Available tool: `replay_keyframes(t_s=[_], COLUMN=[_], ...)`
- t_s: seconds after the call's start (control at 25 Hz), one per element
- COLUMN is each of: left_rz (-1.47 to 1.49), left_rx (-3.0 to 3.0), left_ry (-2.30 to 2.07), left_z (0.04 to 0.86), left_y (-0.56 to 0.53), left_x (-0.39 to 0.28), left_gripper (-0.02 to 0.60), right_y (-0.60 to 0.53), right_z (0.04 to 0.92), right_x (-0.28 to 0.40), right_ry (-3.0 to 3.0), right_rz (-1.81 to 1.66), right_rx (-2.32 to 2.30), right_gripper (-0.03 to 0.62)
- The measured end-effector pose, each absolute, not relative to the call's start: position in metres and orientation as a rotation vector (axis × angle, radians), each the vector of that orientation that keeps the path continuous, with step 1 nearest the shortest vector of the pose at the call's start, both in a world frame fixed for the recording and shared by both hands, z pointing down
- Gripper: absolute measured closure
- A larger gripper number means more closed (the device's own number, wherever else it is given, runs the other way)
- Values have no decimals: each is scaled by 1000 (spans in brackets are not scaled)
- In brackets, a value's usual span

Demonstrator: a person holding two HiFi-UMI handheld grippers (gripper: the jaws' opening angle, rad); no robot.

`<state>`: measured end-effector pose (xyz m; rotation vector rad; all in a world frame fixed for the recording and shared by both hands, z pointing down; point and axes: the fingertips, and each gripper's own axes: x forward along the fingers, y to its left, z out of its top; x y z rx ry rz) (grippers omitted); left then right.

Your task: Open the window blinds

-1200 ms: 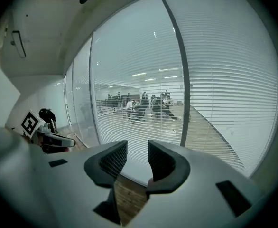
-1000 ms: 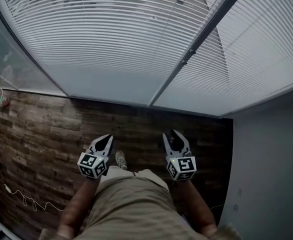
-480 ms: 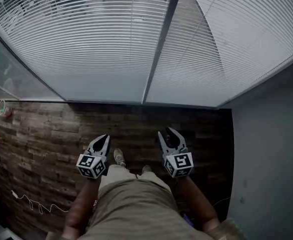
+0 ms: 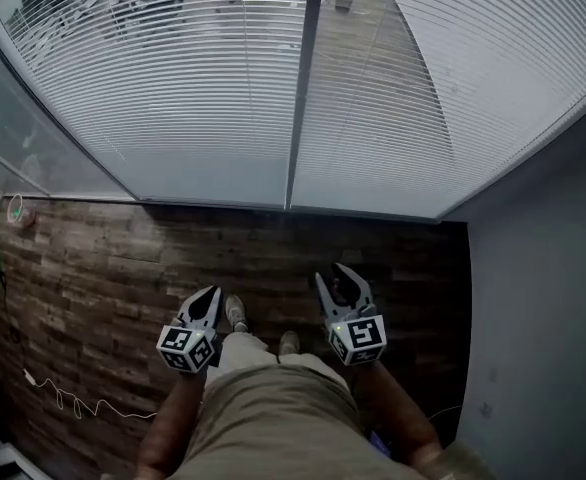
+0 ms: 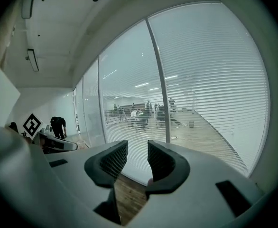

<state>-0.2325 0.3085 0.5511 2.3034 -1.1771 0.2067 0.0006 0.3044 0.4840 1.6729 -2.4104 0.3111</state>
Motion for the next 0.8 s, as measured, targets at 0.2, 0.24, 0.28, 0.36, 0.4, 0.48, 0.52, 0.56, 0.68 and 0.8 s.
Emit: replay_keyframes(t_s=[0.2,0.24,0.28,0.36,0.4,0.48,0.52,0.56,0.68,0.8], left_rz=[197,197,196,194,192,191,189,187,174,175], left_rx=[2268,2261,2253,2238,2233,2229,2229,2229,2229,2236], left_ry=[-1229,-1240,-1250,-1263,-1266,-1265,-1262,-1259,-1247,-1223], left_z=[536,541,546,555,559,564,563,560,553,565], left_y=[343,351,355,357,356,358,359,359,357,354], left_x=[-229,-230,-231,-231,-232,-234,-236,-239,-247,-256], left_gripper=[569,569,569,569,569,569,569,569,569,569], right_y=[334,341,346,348,350,356,360,364,369,363], right_z=[481,489,497,512,519,526,524,520,519,531], right_x=[13,15,17,22,25,28,29,31,32,27], right_ry=[-2422,-2420,-2417,-2406,-2396,-2370,-2356,-2342,-2299,-2286], right_rz=[310,319,330,339,341,344,344,346,373,378], right_rx=[1620,1611,1603,1594,1595,1608,1615,1622,1644,1671], right_gripper=[456,456,456,456,456,456,456,456,456,456])
